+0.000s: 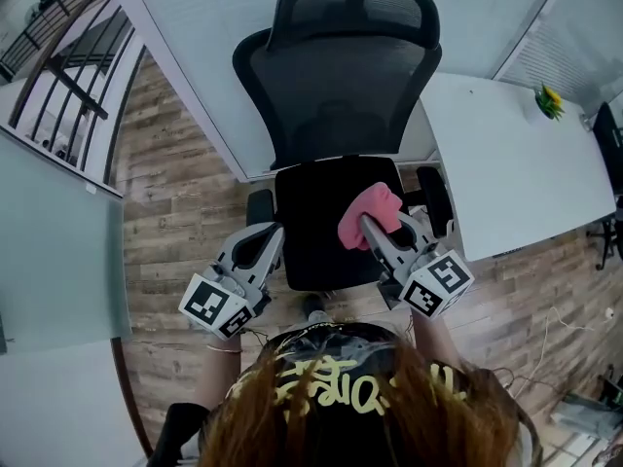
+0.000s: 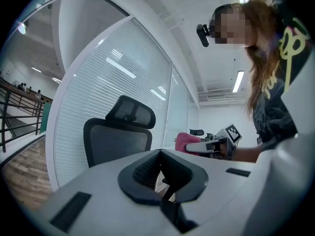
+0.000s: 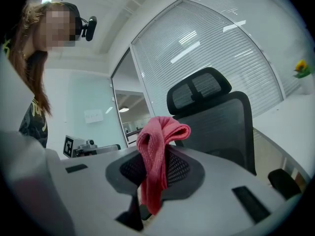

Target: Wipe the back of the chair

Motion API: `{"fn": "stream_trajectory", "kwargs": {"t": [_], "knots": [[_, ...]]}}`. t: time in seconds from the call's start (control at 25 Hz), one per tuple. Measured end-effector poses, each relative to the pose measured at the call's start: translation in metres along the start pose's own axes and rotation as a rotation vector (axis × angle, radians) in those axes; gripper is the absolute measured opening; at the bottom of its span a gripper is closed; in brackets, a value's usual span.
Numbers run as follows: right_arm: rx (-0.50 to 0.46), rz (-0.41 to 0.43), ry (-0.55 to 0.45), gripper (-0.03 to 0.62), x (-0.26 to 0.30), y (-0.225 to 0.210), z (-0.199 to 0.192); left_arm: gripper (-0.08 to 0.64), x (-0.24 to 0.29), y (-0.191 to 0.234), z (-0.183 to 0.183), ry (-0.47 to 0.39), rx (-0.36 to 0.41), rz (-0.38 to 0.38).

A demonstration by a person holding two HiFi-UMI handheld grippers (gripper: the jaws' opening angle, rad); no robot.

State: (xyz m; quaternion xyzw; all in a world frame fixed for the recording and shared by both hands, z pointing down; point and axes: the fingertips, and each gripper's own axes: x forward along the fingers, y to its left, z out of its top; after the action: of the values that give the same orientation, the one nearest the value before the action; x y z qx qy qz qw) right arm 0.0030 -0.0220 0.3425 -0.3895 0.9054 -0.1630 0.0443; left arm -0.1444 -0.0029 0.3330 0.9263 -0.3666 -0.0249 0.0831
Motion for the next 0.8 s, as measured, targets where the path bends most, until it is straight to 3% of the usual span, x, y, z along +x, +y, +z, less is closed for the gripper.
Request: {"fn": "stream_trajectory", "kwargs": {"t": [0.44,0.8], "knots": [[0.003,-0.042,0.017,0.067,0.002,-0.013,-0.004,-0.008,0.016,0.011,-0.011,0.008,-0.037,-0.032],[0.024,-0.004,0.034,0.067,0.016,-0.040,0.003,-0.008,0.041,0.015,-0.008,0.018,-0.040,0.001]]}}
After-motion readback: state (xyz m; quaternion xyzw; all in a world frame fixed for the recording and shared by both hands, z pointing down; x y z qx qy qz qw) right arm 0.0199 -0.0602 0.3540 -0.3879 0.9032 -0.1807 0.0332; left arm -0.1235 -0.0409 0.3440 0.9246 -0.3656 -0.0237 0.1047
